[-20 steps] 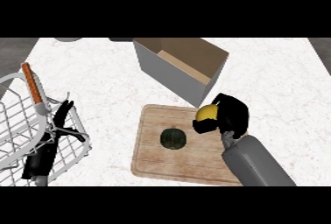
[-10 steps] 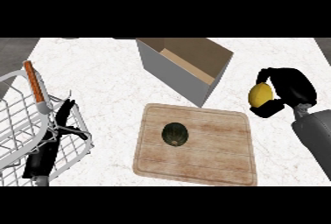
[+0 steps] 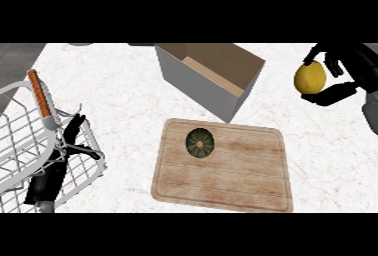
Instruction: Pick the lemon from the cutting board and place it in the cardboard box
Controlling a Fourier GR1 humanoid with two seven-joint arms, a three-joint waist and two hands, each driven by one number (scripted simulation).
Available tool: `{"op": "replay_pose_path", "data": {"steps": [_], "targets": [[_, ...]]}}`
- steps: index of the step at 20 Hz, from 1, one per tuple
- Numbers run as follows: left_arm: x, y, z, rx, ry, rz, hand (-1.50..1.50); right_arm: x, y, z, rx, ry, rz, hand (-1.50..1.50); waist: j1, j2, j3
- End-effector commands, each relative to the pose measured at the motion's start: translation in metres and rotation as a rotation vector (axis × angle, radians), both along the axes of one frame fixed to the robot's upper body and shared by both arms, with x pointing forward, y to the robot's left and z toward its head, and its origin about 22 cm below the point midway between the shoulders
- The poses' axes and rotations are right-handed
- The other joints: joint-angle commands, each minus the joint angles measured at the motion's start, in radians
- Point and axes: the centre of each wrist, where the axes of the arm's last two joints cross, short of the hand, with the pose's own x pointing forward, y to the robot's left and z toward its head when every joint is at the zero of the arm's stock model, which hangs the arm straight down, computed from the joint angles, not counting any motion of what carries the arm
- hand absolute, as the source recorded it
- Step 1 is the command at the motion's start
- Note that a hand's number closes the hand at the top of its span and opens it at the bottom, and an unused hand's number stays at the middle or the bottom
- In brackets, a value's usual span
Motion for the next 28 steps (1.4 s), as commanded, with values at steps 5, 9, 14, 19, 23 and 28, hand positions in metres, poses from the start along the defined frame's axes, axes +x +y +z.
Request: {"op": "replay_pose_path", "data": {"steps": [5, 9, 14, 19, 23, 28], "targets": [[0.024, -0.011, 0.006, -0.016, -0.021, 0.024, 0.00, 0.028, 0.032, 0.065, 0.206, -0.063, 0.248, 1.50, -0.015, -0.004, -0.002], [0.000, -0.002, 0.002, -0.028, -0.034, 0.011, 0.00, 0.037, 0.076, 0.072, 0.244, -0.071, 0.246, 1.50, -0.007, -0.007, -0.002], [0.015, -0.012, -0.015, -0.030, -0.022, 0.021, 0.00, 0.049, 0.132, 0.075, 0.187, -0.041, 0.226, 1.50, -0.006, -0.002, -0.002], [0.017, -0.016, -0.002, -0.021, -0.040, 0.017, 0.00, 0.057, 0.164, 0.071, 0.171, 0.009, 0.230, 1.50, -0.005, -0.002, -0.002], [0.013, -0.015, -0.004, -0.023, -0.025, 0.019, 0.00, 0.067, 0.190, 0.071, 0.130, 0.078, 0.223, 1.50, 0.001, 0.000, -0.002], [0.016, -0.005, 0.005, -0.036, -0.042, -0.031, 0.00, 0.072, 0.230, 0.044, 0.087, 0.117, 0.168, 1.50, 0.040, 0.015, -0.003]]}}
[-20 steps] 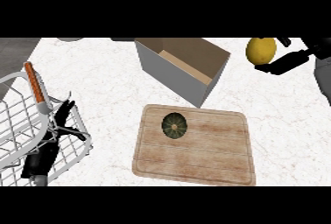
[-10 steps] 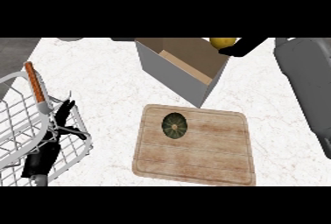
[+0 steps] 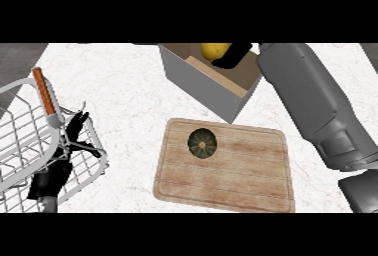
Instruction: Pick the lemon from the cutting board and place it in the cardboard box
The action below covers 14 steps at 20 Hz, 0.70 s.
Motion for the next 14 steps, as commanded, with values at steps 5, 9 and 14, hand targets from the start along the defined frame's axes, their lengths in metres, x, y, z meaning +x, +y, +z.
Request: {"op": "replay_pose_path", "data": {"steps": [5, 9, 14], "targets": [[0.020, -0.007, 0.008, -0.034, -0.036, -0.005, 0.00, 0.002, 0.037, -0.043, -0.052, 0.099, -0.075, 1.50, 0.010, 0.011, -0.001], [0.018, -0.012, 0.002, -0.027, -0.047, -0.014, 0.00, 0.004, 0.042, -0.047, -0.038, 0.137, -0.090, -1.50, 0.024, 0.017, -0.001], [0.019, -0.008, 0.005, -0.041, -0.020, -0.017, 0.00, -0.007, 0.050, -0.082, 0.087, 0.149, -0.080, -1.50, 0.009, 0.010, -0.001]]}}
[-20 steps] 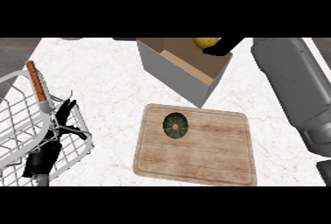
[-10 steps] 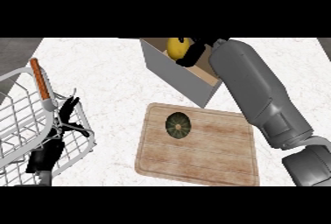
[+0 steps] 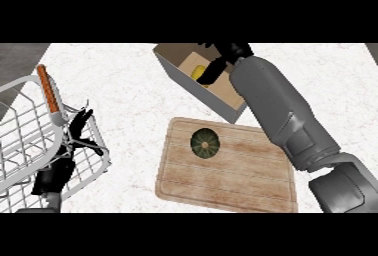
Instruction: Pick the lemon from the cutting board and place it in the cardboard box
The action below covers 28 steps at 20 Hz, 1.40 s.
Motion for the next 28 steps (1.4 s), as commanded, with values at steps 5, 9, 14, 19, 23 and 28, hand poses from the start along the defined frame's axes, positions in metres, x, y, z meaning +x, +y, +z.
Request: {"op": "replay_pose_path", "data": {"steps": [5, 9, 14, 19, 23, 28], "targets": [[0.005, -0.009, 0.005, -0.031, -0.016, -0.004, 0.00, 0.005, -0.024, 0.001, 0.372, -0.056, -0.154, -1.50, 0.002, 0.009, 0.000], [0.007, -0.007, 0.011, -0.028, -0.028, 0.010, 0.00, 0.011, -0.048, 0.011, 0.566, -0.060, -0.195, -1.50, 0.002, 0.010, 0.000], [0.007, -0.002, 0.001, -0.015, -0.036, 0.009, 0.00, 0.018, -0.098, 0.032, 0.746, -0.065, -0.263, -1.50, 0.001, 0.015, 0.000], [0.015, -0.009, 0.018, -0.033, -0.040, -0.006, 0.00, 0.011, -0.181, 0.032, 0.774, -0.115, -0.400, -1.50, -0.006, 0.018, 0.001], [0.006, 0.003, 0.016, -0.034, -0.030, -0.004, 0.00, 0.000, -0.234, 0.044, 0.811, -0.148, -0.462, -1.50, 0.011, 0.019, 0.002], [0.012, 0.000, 0.015, -0.026, -0.050, -0.005, 0.00, -0.021, -0.291, 0.044, 0.807, -0.148, -0.422, -1.50, 0.006, 0.020, 0.002]]}}
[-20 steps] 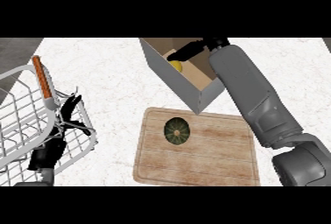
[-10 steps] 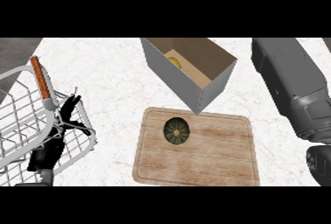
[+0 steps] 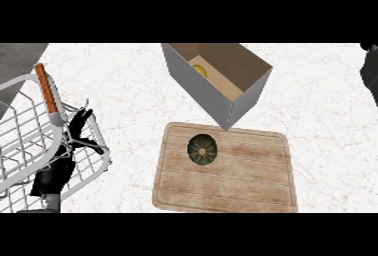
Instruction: Pick the lemon from the cutting board and place it in the cardboard box
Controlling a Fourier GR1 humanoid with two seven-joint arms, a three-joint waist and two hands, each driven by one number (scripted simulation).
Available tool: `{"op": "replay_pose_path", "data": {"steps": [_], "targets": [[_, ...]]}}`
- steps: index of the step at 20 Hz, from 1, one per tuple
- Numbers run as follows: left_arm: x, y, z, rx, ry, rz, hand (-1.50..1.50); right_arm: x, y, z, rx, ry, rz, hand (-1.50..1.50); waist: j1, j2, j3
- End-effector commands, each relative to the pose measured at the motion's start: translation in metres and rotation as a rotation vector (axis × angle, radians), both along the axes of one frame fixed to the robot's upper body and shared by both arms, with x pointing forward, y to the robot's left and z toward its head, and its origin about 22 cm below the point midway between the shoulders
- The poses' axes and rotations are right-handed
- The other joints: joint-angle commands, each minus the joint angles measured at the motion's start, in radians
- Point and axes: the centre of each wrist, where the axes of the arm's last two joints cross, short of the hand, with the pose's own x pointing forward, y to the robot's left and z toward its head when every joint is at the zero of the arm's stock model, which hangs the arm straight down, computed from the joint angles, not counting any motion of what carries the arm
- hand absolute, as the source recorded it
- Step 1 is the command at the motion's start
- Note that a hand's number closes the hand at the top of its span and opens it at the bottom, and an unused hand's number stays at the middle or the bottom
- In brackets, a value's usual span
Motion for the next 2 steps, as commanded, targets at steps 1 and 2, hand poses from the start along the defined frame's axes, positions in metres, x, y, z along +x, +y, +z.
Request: {"op": "replay_pose_path", "data": {"steps": [1, 2], "targets": [[0.0107, -0.0056, 0.0057, -0.021, -0.012, -0.003, 0.00, -0.0195, -0.0533, 0.0134, -0.005, -0.015, 0.019, -1.50, -0.004, 0.001, 0.000], [0.0149, -0.0050, 0.0152, -0.018, -0.028, 0.001, 0.00, -0.0210, -0.0547, 0.0076, -0.019, -0.003, 0.042, -1.50, 0.000, 0.002, 0.000]]}}
